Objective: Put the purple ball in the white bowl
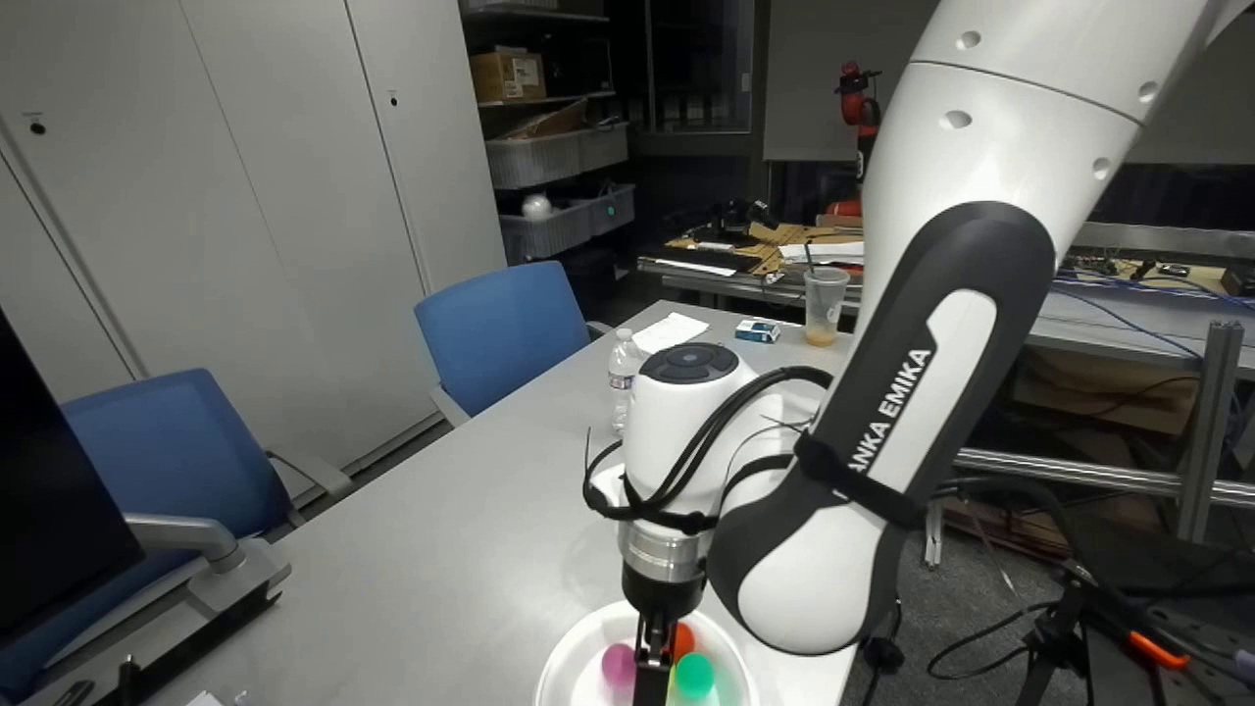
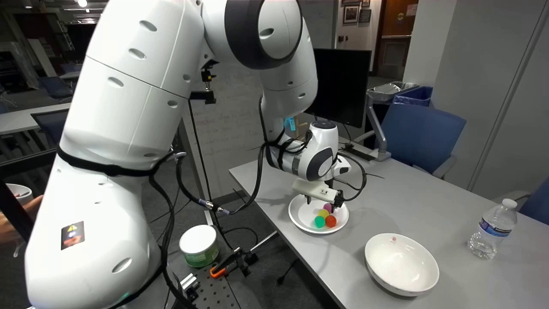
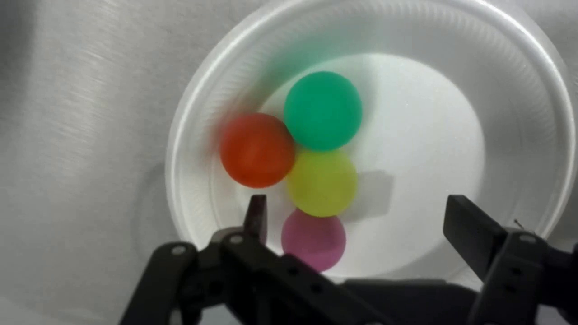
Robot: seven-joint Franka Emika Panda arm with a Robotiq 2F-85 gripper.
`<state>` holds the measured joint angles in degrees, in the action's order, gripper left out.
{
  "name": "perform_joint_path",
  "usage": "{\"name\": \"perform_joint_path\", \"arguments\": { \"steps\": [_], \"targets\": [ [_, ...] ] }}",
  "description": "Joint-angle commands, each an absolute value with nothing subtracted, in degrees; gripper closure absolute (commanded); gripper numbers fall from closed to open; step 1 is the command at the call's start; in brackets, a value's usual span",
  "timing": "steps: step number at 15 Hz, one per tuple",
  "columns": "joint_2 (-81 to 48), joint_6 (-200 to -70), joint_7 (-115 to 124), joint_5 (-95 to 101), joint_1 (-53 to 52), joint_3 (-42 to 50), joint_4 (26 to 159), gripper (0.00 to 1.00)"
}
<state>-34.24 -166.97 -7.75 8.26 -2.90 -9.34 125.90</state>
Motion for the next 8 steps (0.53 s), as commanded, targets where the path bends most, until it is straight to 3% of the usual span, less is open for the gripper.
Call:
{"name": "perform_joint_path", "arguments": {
  "steps": [1,8],
  "targets": [
    [-37.1,-169.1,-8.2,8.8,-4.7,-7.0,123.6,0.00],
    [-39.6,-170.5,-8.2,9.0,-5.2,-5.7,120.3,0.00]
  ]
}}
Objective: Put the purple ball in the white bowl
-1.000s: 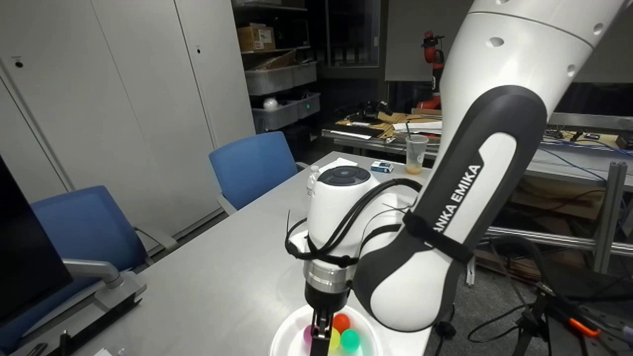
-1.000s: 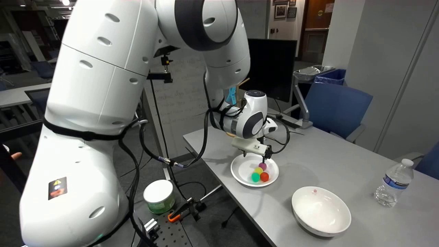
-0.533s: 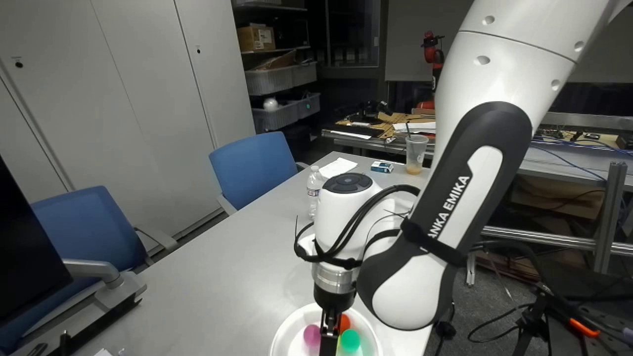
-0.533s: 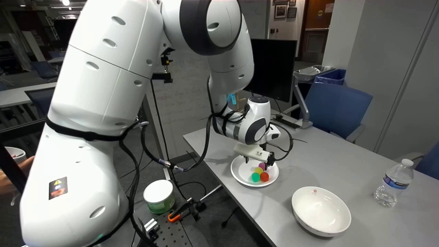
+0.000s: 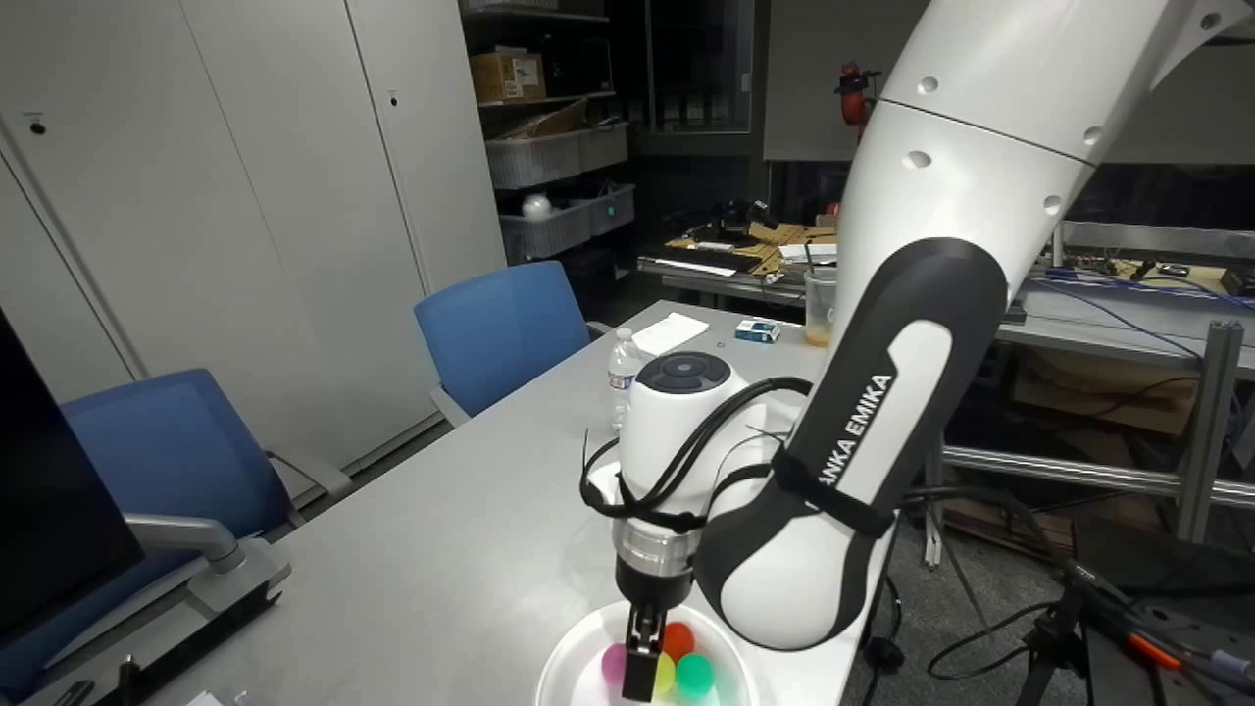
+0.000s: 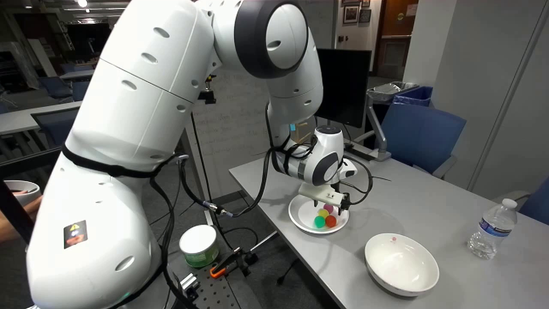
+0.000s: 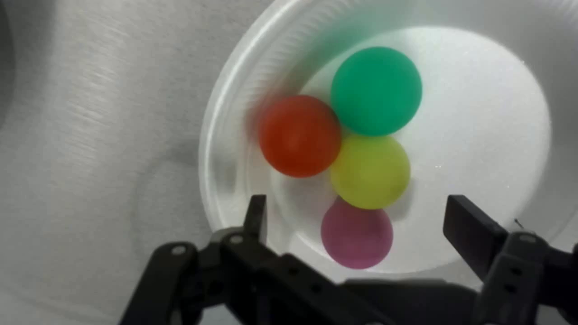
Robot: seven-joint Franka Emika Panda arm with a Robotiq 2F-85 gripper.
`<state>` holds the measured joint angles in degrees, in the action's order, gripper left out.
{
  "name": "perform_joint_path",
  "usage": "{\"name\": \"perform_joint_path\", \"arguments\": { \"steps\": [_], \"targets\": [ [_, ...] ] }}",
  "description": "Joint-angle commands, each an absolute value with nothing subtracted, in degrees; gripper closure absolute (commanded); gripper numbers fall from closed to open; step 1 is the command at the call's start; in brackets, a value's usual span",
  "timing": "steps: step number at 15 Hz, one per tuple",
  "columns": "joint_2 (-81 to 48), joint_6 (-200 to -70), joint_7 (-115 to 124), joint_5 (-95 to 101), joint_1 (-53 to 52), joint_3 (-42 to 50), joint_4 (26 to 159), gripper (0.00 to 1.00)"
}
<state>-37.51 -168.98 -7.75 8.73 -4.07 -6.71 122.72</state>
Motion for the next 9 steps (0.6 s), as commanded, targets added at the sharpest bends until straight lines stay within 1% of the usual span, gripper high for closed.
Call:
{"name": "perform_joint_path", "arguments": {
  "steps": [1,8,9],
  "targets": [
    [-39.9,-170.5,-8.3,8.8,-4.9,-6.1,119.9,0.00],
    [-42.7,-169.9,-9.0,8.4,-4.2,-7.5,116.7,0.00],
    [-43.0,-169.9,-8.9,8.4,-4.2,-7.5,116.4,0.06]
  ]
}}
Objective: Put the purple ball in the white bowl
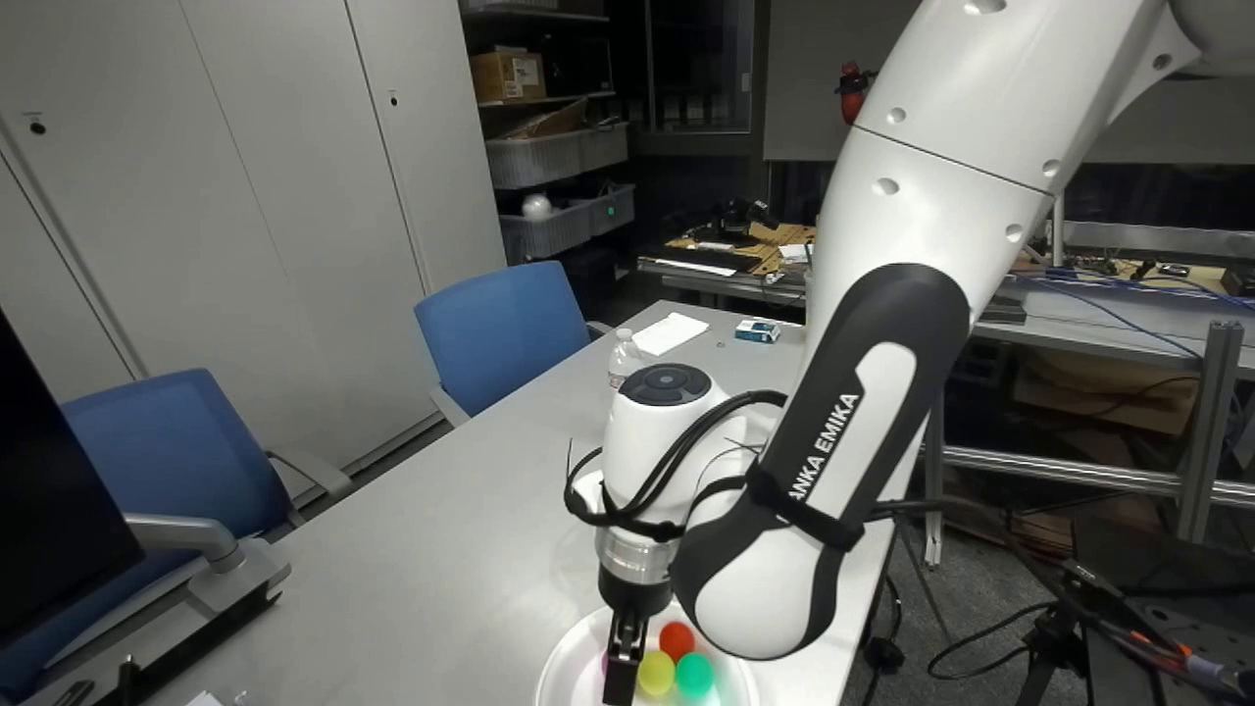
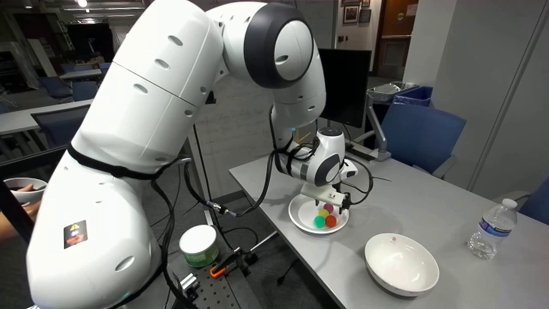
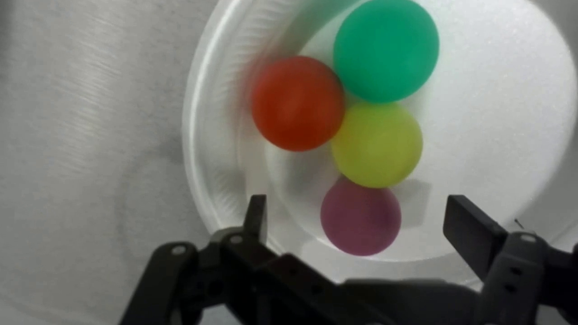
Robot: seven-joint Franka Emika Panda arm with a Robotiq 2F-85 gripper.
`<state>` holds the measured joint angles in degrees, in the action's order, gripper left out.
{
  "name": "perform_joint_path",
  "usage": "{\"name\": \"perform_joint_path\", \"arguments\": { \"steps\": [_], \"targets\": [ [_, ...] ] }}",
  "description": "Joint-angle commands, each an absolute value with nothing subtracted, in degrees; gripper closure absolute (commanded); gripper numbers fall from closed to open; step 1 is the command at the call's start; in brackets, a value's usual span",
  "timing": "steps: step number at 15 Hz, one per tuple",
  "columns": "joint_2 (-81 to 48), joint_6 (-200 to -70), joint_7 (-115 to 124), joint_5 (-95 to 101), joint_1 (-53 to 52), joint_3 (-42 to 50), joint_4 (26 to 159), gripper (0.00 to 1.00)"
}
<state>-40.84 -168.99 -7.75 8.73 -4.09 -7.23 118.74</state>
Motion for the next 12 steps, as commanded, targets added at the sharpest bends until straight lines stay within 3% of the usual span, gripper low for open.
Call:
{"name": "perform_joint_path", "arguments": {
  "steps": [1,2,8,12],
  "targets": [
    [-43.2,-169.9,-8.9,8.5,-4.2,-7.5,116.1,0.19],
    [-43.3,-169.9,-8.9,8.5,-4.2,-7.4,116.0,0.35],
    [-43.0,-169.4,-8.2,8.4,-4.7,-6.9,115.6,0.80],
    [-40.4,-168.0,-8.5,8.3,-4.2,-7.5,116.6,0.83]
  ]
}}
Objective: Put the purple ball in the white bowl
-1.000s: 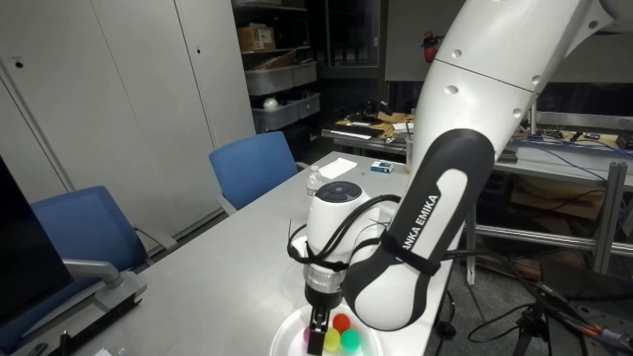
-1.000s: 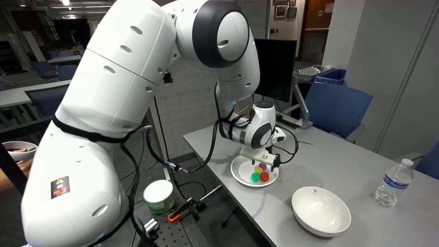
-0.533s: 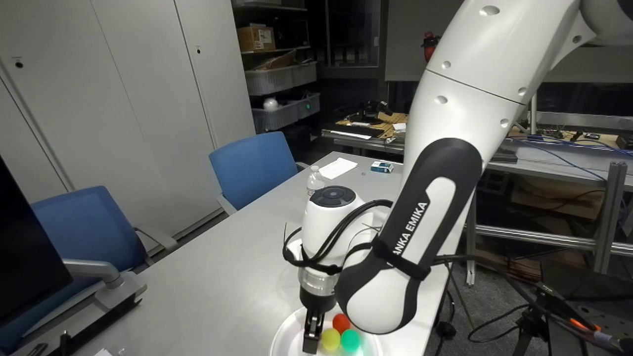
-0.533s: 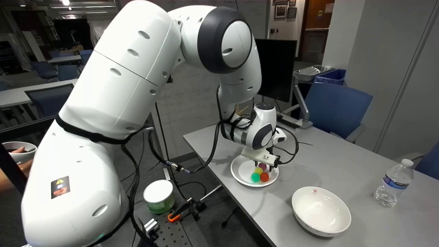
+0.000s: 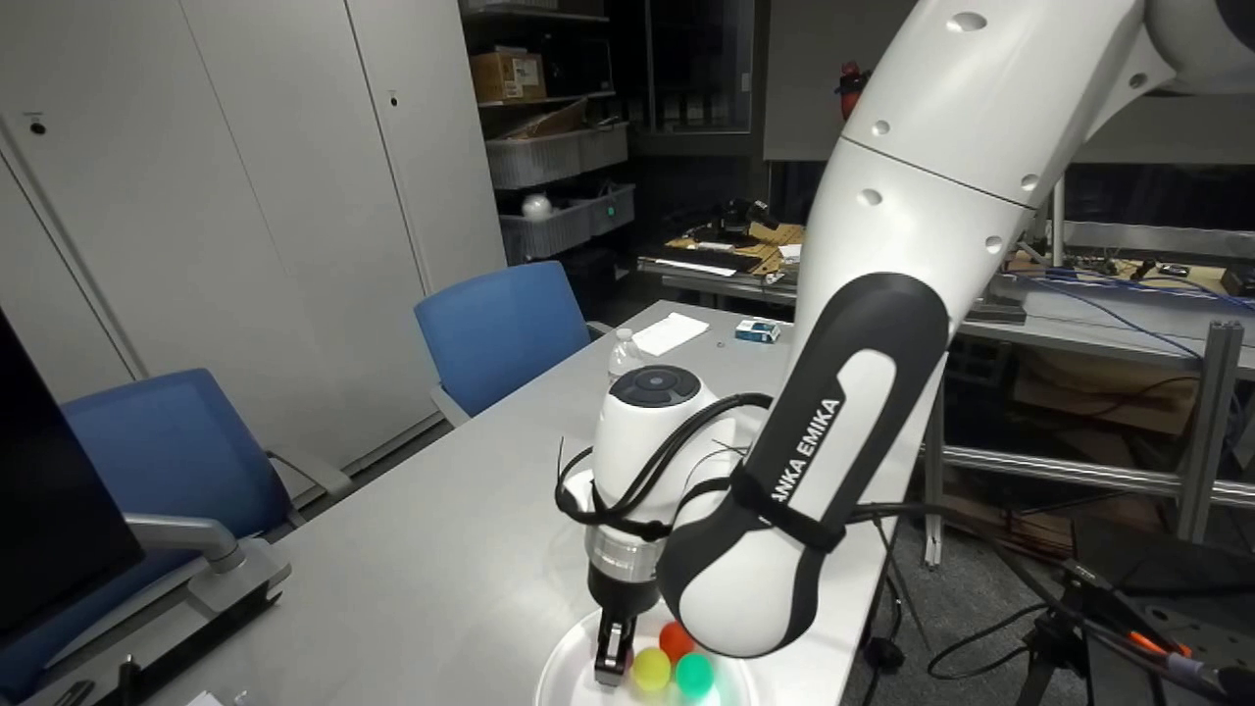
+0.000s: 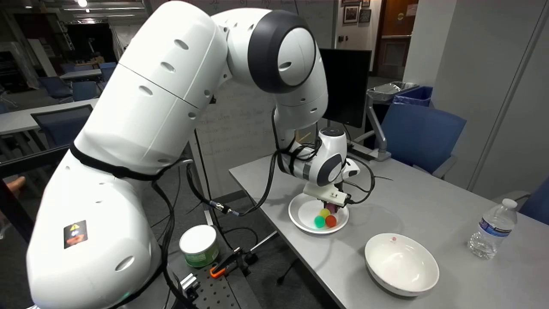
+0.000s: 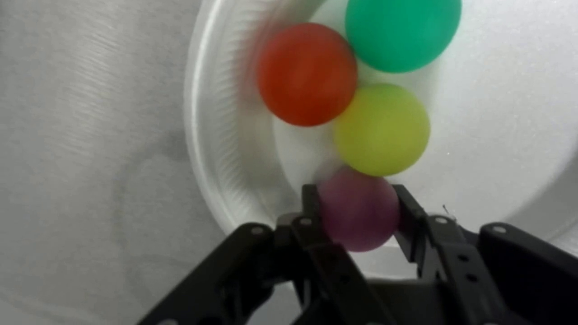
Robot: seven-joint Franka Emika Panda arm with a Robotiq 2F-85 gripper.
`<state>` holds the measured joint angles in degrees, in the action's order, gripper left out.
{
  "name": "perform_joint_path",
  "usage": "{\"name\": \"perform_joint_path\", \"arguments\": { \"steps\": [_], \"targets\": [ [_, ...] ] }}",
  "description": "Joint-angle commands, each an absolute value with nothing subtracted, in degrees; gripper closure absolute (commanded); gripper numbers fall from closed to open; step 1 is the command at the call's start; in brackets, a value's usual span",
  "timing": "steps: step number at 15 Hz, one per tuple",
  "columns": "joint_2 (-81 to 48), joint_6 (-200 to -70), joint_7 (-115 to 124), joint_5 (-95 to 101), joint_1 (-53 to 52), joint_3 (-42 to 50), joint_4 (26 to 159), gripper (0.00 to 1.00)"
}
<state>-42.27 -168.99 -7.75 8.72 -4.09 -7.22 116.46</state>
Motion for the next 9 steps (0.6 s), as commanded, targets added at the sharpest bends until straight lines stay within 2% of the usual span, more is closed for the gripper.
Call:
{"name": "perform_joint_path", "arguments": {
  "steps": [1,5,9],
  "targets": [
    [-39.2,-167.8,-8.6,8.4,-4.2,-7.4,117.2,0.83],
    [-33.8,-167.5,-8.2,8.5,-4.2,-6.5,119.6,0.83],
    [-28.7,-168.5,-5.3,9.1,-5.6,-1.9,123.2,0.83]
  ]
}}
